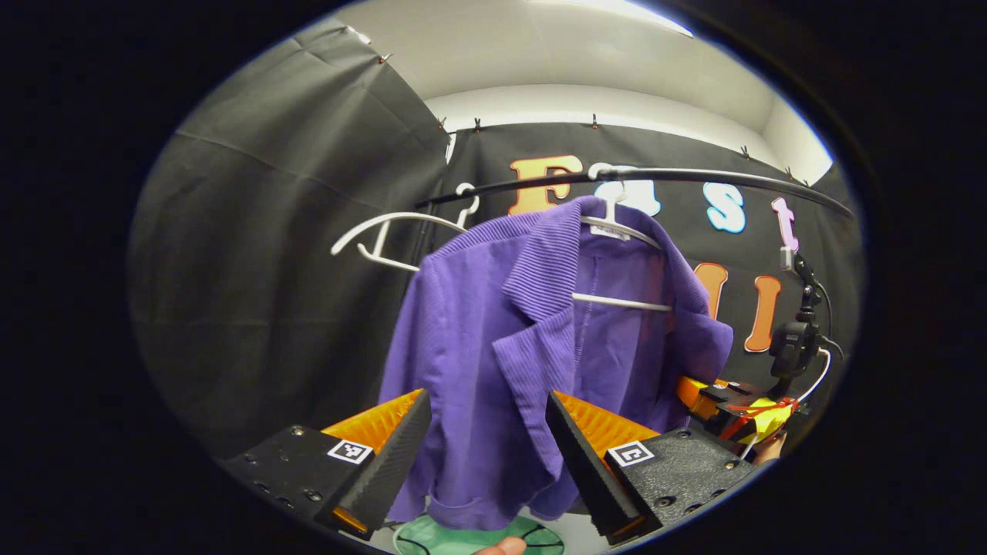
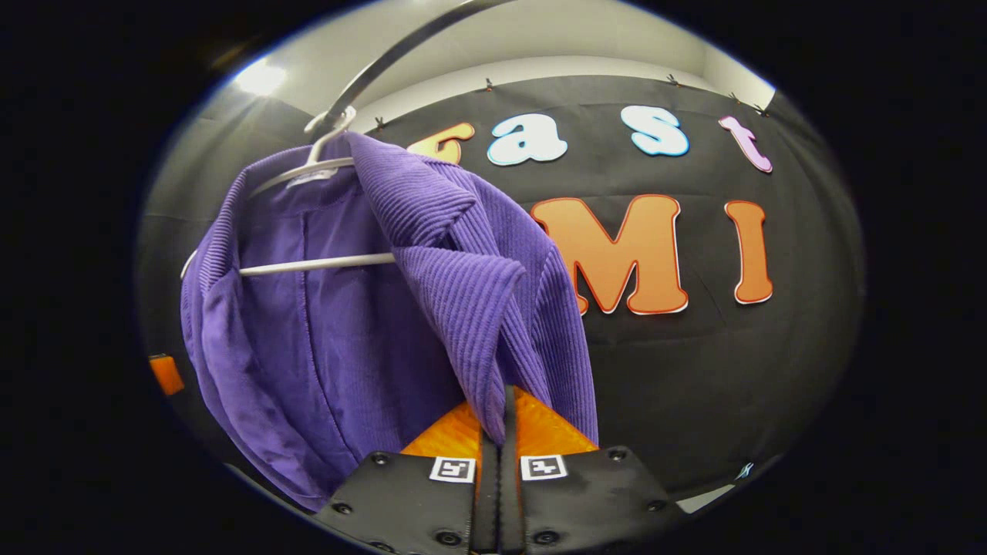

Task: Grasp the clothes on the hanger with both hands and then place them into the laundry hamper below.

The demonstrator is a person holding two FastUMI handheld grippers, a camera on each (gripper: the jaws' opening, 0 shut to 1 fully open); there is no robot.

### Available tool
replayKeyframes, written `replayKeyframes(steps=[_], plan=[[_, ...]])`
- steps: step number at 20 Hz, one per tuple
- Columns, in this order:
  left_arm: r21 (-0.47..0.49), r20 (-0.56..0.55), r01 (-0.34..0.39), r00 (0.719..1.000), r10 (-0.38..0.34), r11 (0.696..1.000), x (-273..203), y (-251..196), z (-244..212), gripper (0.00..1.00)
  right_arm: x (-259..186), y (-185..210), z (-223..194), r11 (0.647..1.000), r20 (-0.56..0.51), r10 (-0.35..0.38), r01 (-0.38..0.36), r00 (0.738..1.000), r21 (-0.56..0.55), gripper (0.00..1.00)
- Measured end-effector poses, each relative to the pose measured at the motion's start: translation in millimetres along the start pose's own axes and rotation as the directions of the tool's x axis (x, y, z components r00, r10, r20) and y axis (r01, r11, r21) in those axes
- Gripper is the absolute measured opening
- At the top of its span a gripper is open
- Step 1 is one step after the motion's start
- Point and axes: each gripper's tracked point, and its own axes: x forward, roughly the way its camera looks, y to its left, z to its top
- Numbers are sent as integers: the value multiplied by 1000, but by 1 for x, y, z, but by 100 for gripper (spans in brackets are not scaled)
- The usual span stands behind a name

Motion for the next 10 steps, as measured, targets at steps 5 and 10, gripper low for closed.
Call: replayKeyframes(steps=[5,10], plan=[[-27,-84,27,996,-29,999,22,-27,-47,95,-19,-1,12,998,17,61,-61,998,-12,4],[1,-60,-126,990,126,992,63,-13,-74,96,-27,6,16,994,21,103,-102,994,-46,8]])
